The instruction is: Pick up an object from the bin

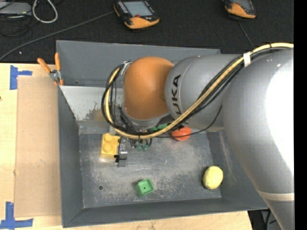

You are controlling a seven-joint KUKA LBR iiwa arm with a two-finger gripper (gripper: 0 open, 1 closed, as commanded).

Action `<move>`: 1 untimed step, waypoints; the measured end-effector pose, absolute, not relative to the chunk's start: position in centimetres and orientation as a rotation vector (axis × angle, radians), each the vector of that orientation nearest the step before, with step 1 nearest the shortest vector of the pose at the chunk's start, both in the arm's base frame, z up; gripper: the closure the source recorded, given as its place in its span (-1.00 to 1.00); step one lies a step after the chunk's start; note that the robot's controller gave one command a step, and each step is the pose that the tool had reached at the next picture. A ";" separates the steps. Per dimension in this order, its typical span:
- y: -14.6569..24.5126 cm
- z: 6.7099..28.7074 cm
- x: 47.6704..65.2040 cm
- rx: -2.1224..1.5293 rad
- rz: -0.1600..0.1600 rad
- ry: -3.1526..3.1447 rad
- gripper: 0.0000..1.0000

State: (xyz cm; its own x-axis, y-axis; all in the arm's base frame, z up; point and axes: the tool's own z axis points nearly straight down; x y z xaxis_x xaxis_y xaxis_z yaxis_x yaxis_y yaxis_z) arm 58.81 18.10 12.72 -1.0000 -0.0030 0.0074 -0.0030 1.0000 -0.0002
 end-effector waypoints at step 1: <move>18.0 13.1 59.0 -0.001 -0.001 -3.140 -1.00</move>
Offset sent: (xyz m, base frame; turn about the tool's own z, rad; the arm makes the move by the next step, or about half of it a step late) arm 0.0080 -0.0143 -0.0235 0.0323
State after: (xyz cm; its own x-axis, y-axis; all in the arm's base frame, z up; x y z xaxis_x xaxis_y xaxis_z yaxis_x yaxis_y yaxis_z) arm 59.01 18.02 13.09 -1.0000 0.0009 0.0012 0.0009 1.0000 0.0008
